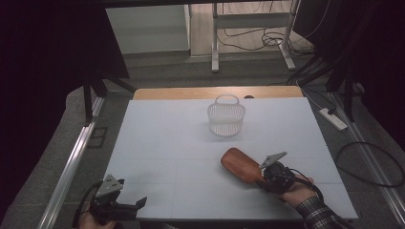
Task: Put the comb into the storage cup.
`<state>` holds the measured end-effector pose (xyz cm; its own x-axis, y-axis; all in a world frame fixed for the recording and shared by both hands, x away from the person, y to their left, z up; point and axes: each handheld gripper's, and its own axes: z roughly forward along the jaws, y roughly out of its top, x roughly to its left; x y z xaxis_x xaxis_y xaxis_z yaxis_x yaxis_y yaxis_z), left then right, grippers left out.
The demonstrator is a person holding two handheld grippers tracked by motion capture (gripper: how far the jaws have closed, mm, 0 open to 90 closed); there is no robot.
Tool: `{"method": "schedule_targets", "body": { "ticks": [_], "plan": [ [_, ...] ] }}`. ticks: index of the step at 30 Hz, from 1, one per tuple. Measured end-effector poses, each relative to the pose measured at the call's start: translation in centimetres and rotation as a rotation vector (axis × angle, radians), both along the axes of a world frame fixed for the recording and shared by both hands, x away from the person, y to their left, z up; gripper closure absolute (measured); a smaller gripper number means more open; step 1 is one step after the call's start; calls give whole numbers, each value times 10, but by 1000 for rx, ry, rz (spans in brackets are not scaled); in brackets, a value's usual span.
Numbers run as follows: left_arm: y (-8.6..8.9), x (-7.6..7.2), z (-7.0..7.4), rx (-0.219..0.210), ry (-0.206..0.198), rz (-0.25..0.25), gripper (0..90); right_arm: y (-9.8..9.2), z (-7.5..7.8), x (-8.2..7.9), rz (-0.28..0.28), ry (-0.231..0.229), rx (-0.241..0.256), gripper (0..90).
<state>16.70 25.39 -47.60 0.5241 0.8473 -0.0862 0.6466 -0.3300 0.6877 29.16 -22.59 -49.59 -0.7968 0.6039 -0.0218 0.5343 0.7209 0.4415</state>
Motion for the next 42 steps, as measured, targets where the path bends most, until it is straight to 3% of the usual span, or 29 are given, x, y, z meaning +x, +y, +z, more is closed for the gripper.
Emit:
{"method": "schedule_targets", "body": {
  "ticks": [4,8,11,25,27,31,37,42],
  "plan": [
    [1,2,0,-23,21,-8,5,1,2,-2,1,-17,18,719],
    [-3,5,0,-8,45,-15,5,0,7,-3,-2,-34,49,719],
    [-5,7,0,-24,21,-48,8,-1,10,-3,-5,-44,59,718],
    [-15,22,1,-67,-24,-97,0,-5,24,-5,-19,-75,142,718],
    [-18,25,2,-65,-24,-106,0,-6,26,-5,-16,-80,154,718],
    [-27,31,3,-8,-21,-114,0,-5,28,-6,-17,-96,167,718],
    [-36,43,4,-9,-10,-136,0,-5,32,-7,-17,-108,189,718],
    [-43,53,5,-64,2,-162,0,-4,36,-8,-22,-131,208,717]
  ]
}}
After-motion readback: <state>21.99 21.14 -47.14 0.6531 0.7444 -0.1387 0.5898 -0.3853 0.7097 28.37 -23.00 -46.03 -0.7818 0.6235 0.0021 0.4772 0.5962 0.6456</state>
